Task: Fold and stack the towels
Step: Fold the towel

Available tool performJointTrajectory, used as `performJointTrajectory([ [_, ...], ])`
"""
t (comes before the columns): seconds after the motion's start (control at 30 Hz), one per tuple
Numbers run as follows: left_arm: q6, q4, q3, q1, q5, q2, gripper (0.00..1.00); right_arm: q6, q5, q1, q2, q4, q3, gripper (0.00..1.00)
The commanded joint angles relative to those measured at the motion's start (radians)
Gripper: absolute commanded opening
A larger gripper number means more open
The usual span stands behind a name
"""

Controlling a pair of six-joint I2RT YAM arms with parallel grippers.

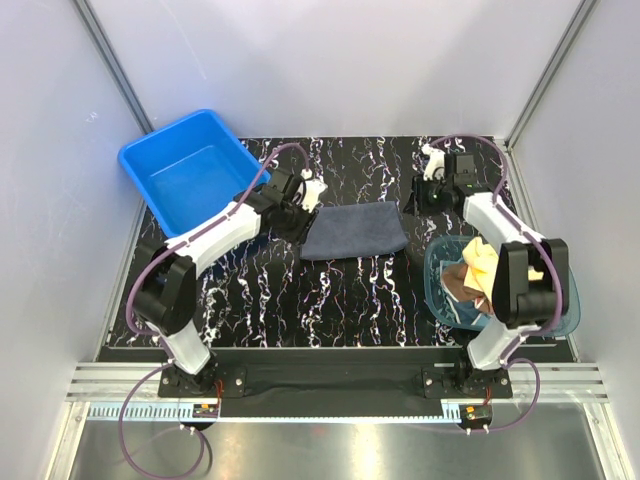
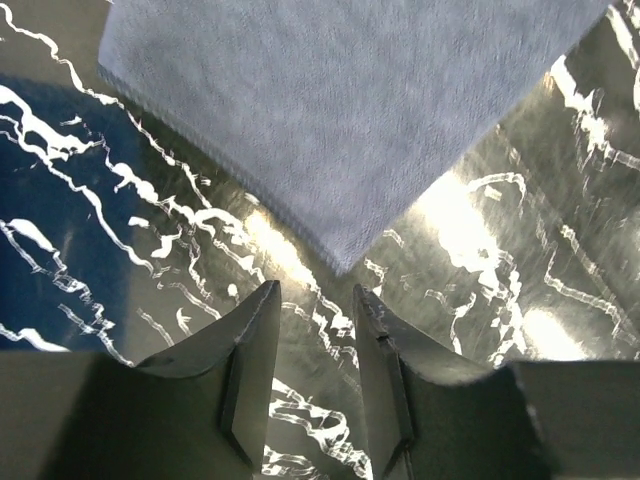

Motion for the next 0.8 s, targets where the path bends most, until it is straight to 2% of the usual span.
performJointTrajectory([
  [0.0,-0.095,0.143,-0.053,-0.005,0.024,-0.001,0.4,0.086,0.008,0.007,0.108,-0.075,0.086,0.36],
  [0.13,-0.192,0.209,-0.083,-0.006,0.009,0.04,0.39,0.116,-0.009,0.005,0.22,-0.065,0.12,0.29],
  [0.23,-0.241,0.214,-0.083,-0.005,-0.06,0.075,0.37,0.158,-0.001,0.007,0.263,-0.055,0.125,0.26],
  [0.37,-0.289,0.127,-0.065,-0.005,-0.243,0.109,0.38,0.216,0.066,0.008,0.228,-0.112,0.106,0.25],
  [0.5,-0.356,0.024,-0.018,-0.005,-0.403,0.134,0.37,0.274,0.039,0.01,0.136,-0.082,0.011,0.27],
  [0.6,-0.391,0.034,-0.027,-0.006,-0.381,0.068,0.38,0.29,-0.007,0.01,0.102,-0.071,-0.032,0.27],
  [0.73,-0.45,0.106,-0.063,-0.01,-0.321,-0.044,0.47,0.282,0.043,0.01,0.111,-0.123,-0.01,0.27],
  [0.77,-0.462,0.12,-0.07,-0.008,-0.269,-0.056,0.48,0.287,0.043,0.01,0.114,-0.132,-0.006,0.27],
])
